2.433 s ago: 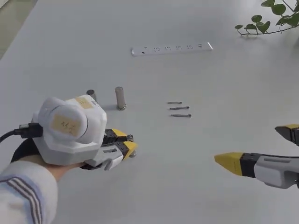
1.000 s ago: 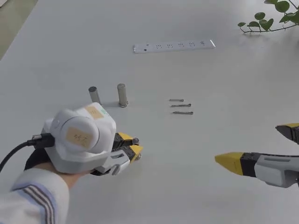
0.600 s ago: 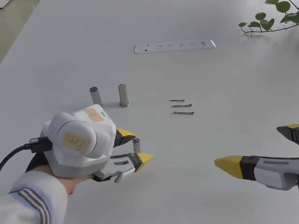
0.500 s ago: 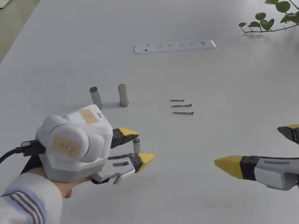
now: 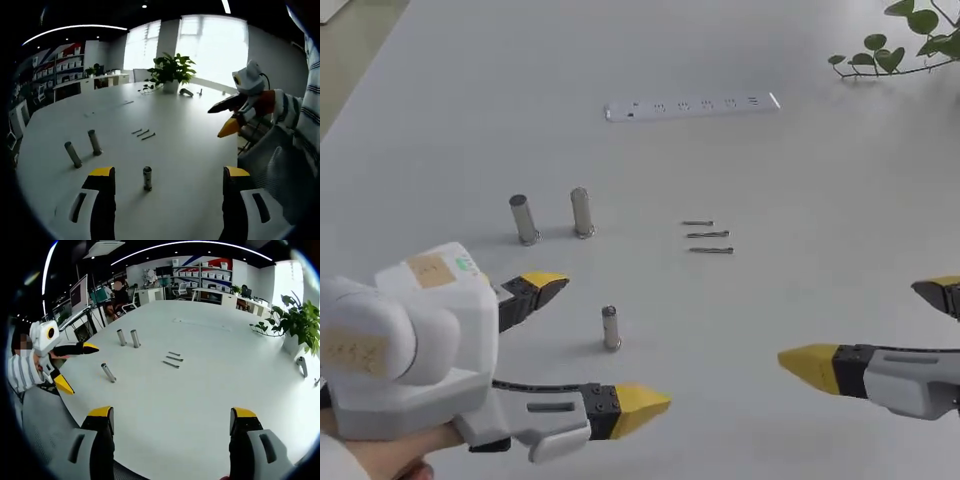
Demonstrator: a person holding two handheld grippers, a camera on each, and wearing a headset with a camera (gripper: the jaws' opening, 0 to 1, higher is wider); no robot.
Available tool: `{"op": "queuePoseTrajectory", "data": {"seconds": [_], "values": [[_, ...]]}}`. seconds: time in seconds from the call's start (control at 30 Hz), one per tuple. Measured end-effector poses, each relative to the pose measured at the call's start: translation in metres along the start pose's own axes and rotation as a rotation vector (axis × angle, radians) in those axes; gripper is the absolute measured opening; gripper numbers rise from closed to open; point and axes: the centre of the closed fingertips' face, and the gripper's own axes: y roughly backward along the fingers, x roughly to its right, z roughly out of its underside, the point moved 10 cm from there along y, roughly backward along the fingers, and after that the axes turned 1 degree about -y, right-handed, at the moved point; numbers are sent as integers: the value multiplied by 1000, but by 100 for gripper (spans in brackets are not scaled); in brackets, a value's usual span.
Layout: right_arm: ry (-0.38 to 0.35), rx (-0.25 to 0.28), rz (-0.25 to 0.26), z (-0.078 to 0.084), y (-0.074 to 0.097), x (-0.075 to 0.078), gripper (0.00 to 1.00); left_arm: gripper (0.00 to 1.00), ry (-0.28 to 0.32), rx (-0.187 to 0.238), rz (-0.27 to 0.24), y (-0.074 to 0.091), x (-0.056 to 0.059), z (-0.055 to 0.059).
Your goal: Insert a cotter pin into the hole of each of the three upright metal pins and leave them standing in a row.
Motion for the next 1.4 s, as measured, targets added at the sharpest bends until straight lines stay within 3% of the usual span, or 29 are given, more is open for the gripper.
{"op": "queuePoseTrajectory", "data": {"seconds": [0.1, 0.3, 0.6, 0.7, 0.9, 1.1, 1.27, 1.4], "values": [[4, 0, -1, -1, 0, 0, 95, 88, 41, 33, -37, 8, 1, 0], [21, 7, -10, -6, -2, -2, 95, 98, -3, -15, -74, 18, 8, 8], [71, 13, -14, -20, -9, 2, 92, 99, 29, 1, -99, 32, 21, 13], [107, 17, -39, -30, -14, 3, 90, 99, 45, -1, -113, 37, 24, 17], [251, 12, -44, -62, -24, 12, 87, 99, 42, -46, -167, 46, 22, 27], [386, 13, -44, -86, -42, 20, 80, 99, 67, -46, -198, 56, 20, 32], [437, -1, -60, -103, -52, 23, 77, 99, 96, -34, -232, 63, 17, 35], [527, -17, -74, -119, -63, 27, 71, 99, 108, -39, -243, 65, 17, 38]]}}
